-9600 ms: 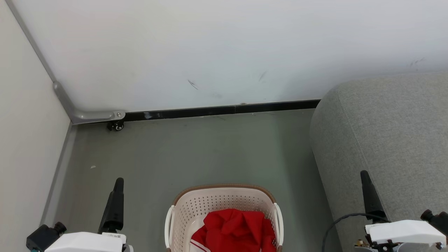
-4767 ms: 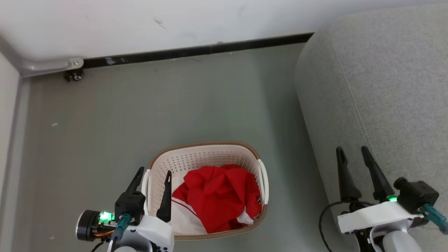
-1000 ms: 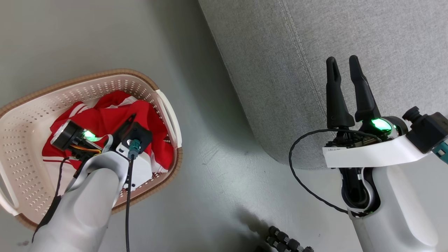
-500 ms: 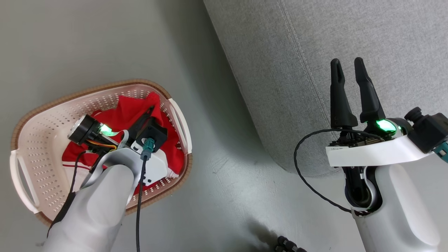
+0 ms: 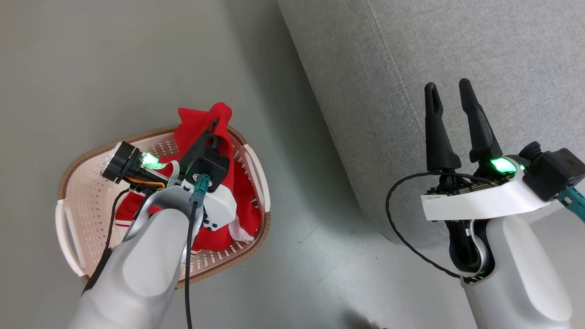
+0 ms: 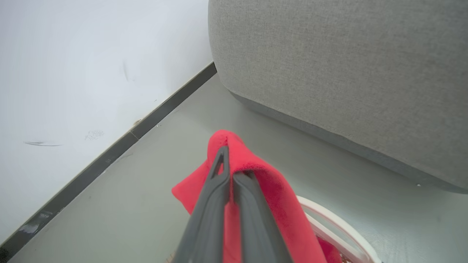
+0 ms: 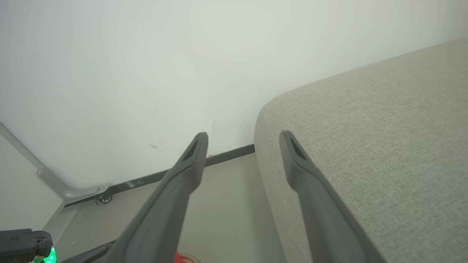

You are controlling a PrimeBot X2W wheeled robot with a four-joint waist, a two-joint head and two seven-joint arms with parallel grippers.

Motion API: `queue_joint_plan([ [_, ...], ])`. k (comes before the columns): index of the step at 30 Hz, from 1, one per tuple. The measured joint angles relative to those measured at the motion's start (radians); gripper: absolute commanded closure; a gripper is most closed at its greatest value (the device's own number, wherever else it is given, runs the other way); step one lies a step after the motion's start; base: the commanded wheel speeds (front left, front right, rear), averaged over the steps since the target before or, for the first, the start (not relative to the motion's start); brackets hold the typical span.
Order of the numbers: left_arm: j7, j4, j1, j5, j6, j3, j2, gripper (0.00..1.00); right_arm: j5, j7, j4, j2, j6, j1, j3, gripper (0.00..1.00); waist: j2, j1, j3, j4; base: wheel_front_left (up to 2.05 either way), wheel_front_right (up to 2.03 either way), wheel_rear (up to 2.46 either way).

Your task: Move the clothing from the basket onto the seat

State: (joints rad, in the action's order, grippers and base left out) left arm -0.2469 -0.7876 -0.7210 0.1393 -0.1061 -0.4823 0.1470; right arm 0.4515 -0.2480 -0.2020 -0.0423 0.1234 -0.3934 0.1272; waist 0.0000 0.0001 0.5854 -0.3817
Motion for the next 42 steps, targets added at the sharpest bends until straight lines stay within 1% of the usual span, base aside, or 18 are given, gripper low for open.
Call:
queue_joint_plan([
  [2, 0.0, 0.02, 0.008, -0.01, -0.002, 0.008, -0.003, 1.0, -0.02, 0.0, -0.004, 0.0, 0.0, 0.0, 0.0, 0.0, 0.0, -0.0001, -0.015, 0.009, 0.0, 0.0, 0.0],
  [7, -0.001, 0.083, 0.032, -0.042, -0.028, 0.027, -0.018, 1.0, -0.056, 0.0, -0.025, -0.001, 0.0, 0.0, 0.004, 0.0, 0.0, -0.0001, -0.054, 0.034, 0.0, 0.0, 0.0],
  [9, -0.002, 0.116, 0.045, -0.052, -0.031, 0.033, -0.024, 1.0, -0.073, 0.0, -0.031, -0.001, 0.0, 0.0, 0.011, 0.0, 0.0, -0.0001, -0.071, 0.045, 0.0, 0.0, 0.0],
  [14, -0.005, 0.214, 0.058, -0.068, -0.047, 0.044, -0.028, 1.0, -0.109, 0.0, -0.05, -0.003, 0.0, 0.0, 0.025, 0.0, 0.0, -0.0001, -0.114, 0.073, 0.0, 0.0, 0.0],
  [19, -0.006, 0.291, 0.106, -0.076, -0.069, 0.048, -0.028, 1.0, -0.147, -0.001, -0.073, -0.008, 0.0, 0.0, 0.056, 0.0, 0.0, -0.0001, -0.161, 0.102, 0.0, 0.0, 0.0],
  [26, -0.006, 0.398, 0.168, -0.103, -0.08, 0.055, -0.027, 1.0, -0.175, -0.001, -0.153, -0.063, 0.0, 0.003, 0.202, 0.0, 0.0, -0.0001, -0.239, 0.149, 0.0, 0.0, 0.0],
  [37, -0.006, 0.486, 0.259, -0.119, -0.088, 0.046, -0.023, 1.0, -0.18, 0.012, -0.192, -0.116, 0.0, 0.009, 0.336, 0.0, 0.0, -0.0001, -0.35, 0.21, 0.0, 0.0, 0.0],
  [42, -0.006, 0.518, 0.29, -0.127, -0.087, 0.036, -0.022, 1.0, -0.18, 0.032, -0.196, -0.134, 0.0, 0.03, 0.419, 0.0, 0.0, -0.0001, -0.4, 0.235, 0.0, 0.0, 0.0],
])
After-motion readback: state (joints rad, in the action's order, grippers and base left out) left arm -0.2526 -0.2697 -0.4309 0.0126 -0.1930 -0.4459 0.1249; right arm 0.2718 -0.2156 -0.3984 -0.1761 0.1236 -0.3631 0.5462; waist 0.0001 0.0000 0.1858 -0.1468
